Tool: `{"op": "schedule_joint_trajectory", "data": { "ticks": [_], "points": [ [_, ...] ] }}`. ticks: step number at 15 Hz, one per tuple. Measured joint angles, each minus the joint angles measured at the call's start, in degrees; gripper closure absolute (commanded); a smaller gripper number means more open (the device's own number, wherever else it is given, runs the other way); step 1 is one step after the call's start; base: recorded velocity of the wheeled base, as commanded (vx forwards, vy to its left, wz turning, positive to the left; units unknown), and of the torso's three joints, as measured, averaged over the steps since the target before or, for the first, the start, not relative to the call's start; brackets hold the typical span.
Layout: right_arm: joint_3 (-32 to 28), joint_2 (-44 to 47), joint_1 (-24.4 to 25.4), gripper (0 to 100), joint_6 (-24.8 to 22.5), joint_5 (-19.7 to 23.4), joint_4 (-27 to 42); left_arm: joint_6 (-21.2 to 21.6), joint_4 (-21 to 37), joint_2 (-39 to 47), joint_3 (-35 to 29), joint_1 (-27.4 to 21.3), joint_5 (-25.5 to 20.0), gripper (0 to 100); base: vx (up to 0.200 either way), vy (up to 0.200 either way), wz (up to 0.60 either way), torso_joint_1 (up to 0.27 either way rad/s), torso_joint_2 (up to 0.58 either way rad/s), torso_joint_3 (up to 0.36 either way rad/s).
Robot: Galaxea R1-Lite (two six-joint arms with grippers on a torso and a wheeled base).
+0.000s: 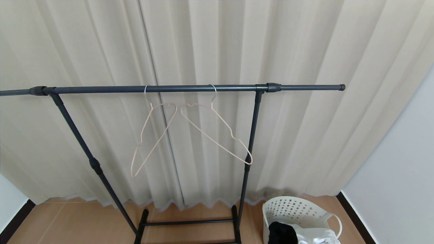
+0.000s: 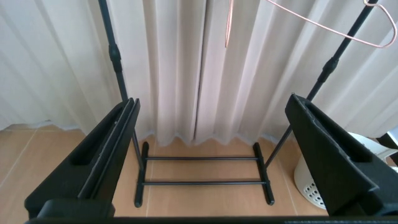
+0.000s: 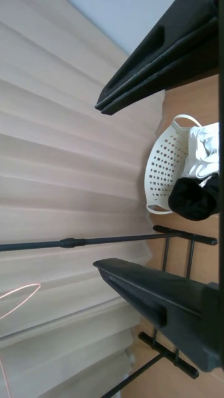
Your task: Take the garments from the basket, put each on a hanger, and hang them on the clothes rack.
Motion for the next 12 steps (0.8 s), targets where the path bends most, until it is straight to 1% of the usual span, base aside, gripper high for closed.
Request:
{"op": "schedule_joint_trajectory", "data": {
  "ticks": [12],
  "points": [
    [0.0,0.0,0.0,0,0.2,0.0,0.0,-0.4,0.0,0.0,0.0,0.0,-0.1,0,0.000,0.000,0.00,-0.147,0.35,0.202]
  ]
}}
